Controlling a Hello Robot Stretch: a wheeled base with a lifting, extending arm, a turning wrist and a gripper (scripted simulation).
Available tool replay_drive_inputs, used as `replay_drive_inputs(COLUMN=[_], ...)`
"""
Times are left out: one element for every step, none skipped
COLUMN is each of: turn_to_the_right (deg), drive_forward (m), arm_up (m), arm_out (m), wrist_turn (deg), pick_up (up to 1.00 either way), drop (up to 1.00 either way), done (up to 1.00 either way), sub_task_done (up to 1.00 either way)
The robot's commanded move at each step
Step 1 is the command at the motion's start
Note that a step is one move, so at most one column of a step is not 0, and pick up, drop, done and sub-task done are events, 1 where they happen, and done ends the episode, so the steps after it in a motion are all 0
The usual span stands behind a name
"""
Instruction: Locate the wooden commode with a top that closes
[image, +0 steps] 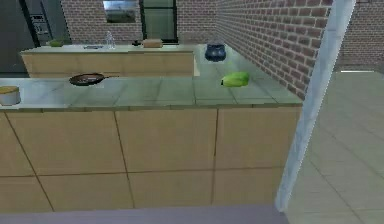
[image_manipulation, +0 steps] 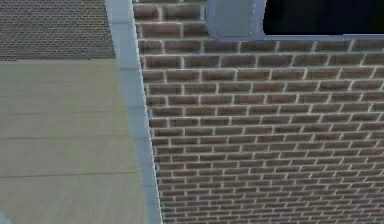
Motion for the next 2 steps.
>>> replay_drive_inputs(turn_to_the_right=[24.0, 0.0], drive_forward=[0.0, 0.6], arm_up=[0.0, 0.0], arm_out=[0.0, 0.0], wrist_turn=[0.0, 0.0], pick_up=[0.0, 0.0], drop=[0.0, 0.0], done=[0.0, 0.0], sub_task_done=[0.0, 0.0])
